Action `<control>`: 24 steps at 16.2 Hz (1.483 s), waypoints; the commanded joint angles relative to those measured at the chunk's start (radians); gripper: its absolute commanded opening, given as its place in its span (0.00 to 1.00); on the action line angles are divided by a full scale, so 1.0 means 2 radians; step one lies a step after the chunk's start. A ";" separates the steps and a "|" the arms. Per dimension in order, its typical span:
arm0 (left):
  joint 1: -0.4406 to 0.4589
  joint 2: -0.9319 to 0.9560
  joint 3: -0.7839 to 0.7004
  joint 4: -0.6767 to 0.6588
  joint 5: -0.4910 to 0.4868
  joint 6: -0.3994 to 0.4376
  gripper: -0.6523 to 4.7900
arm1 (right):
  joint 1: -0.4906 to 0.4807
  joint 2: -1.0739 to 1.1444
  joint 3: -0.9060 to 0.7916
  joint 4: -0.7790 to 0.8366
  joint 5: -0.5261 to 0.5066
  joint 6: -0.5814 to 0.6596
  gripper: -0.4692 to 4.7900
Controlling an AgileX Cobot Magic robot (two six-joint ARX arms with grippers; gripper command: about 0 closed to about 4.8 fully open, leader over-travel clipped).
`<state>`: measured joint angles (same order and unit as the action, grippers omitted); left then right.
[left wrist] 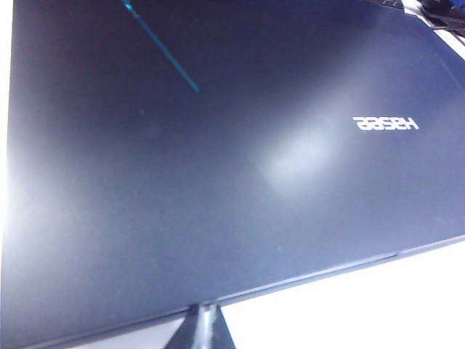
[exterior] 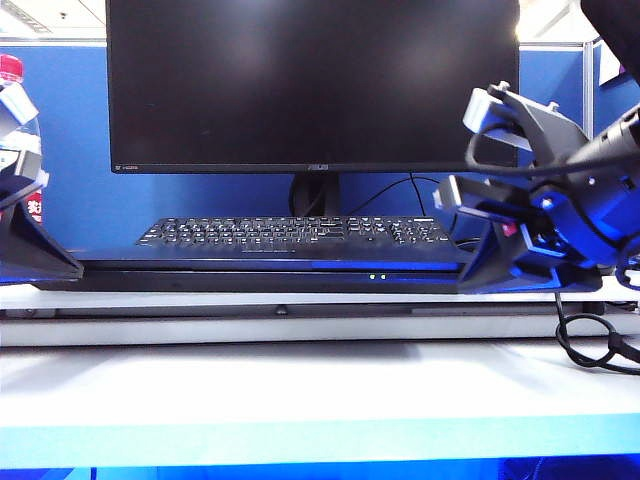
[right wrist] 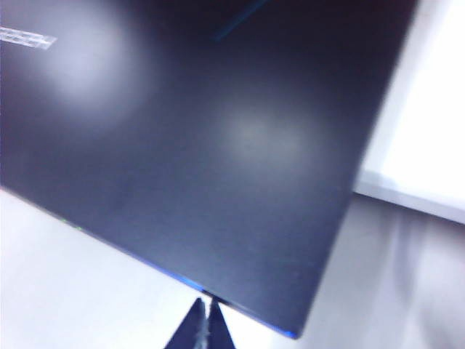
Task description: Open the lid of the black laptop.
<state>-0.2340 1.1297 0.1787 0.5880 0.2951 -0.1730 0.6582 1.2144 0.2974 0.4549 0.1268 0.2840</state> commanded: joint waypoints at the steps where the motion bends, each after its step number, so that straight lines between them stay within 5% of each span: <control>1: 0.001 -0.001 0.001 0.014 -0.011 0.000 0.17 | -0.001 -0.002 0.004 0.040 0.005 0.004 0.09; 24: 0.001 -0.001 0.004 0.054 -0.009 -0.002 0.17 | -0.002 -0.003 0.010 0.052 -0.012 0.015 0.09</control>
<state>-0.2344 1.1313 0.1768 0.6250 0.2916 -0.1761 0.6582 1.2137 0.3050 0.5053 0.0898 0.3103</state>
